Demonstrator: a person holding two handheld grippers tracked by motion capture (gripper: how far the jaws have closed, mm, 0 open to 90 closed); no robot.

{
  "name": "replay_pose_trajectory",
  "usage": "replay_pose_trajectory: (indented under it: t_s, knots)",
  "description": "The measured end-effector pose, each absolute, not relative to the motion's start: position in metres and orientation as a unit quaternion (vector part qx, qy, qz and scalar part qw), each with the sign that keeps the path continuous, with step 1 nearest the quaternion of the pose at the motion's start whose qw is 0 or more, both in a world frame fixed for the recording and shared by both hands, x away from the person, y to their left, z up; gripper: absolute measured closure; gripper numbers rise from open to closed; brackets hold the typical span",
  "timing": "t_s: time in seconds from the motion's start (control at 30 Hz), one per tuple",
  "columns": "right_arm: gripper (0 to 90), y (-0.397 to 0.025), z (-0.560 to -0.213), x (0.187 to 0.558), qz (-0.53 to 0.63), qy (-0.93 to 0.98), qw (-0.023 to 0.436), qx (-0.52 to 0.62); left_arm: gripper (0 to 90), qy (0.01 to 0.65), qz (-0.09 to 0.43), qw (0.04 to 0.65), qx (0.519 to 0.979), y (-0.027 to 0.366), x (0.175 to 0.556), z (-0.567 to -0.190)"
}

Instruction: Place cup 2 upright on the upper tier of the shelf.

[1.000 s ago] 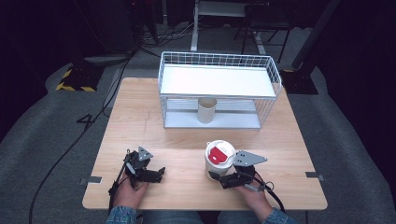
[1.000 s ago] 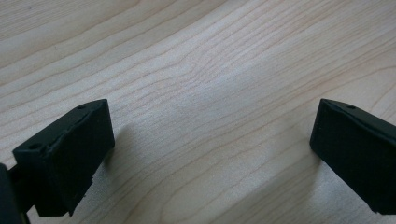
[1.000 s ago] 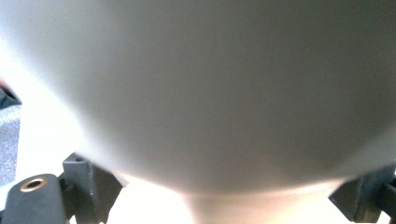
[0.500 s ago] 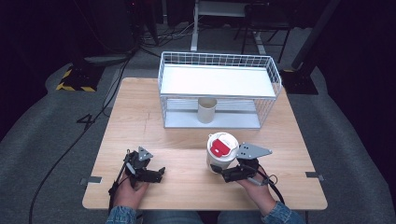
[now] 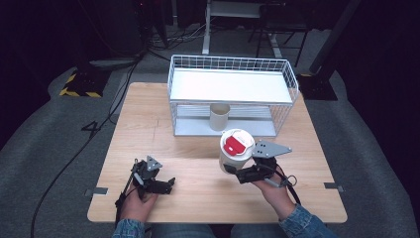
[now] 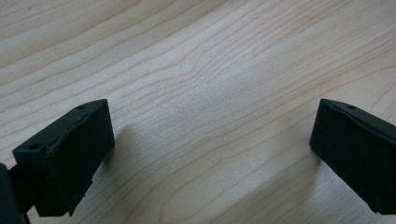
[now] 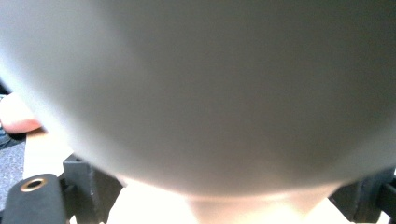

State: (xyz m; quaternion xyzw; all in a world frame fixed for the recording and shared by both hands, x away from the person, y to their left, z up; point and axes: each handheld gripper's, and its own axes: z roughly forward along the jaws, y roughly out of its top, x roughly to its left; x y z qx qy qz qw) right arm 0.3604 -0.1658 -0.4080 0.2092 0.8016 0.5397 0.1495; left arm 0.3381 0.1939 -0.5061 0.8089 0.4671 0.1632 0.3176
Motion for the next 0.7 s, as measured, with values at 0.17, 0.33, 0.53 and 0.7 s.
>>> replay_pose_trajectory:
  t_s: [0.17,0.33,0.53,0.7]
  knots:
    - [12.6,-0.166,-0.394,0.366,0.541,0.800,0.158,0.205,0.4,0.467,0.163,0.318,0.809,0.194,0.338,-0.506]
    - [12.6,-0.167,-0.377,0.376,0.540,0.800,0.168,0.201,0.4,0.468,0.166,0.316,0.808,0.194,0.339,-0.506]
    - [12.6,-0.169,-0.358,0.387,0.539,0.799,0.176,0.202,0.4,0.469,0.165,0.317,0.808,0.194,0.339,-0.506]
    - [12.6,-0.170,-0.346,0.396,0.544,0.795,0.170,0.210,0.4,0.469,0.165,0.317,0.808,0.194,0.339,-0.506]
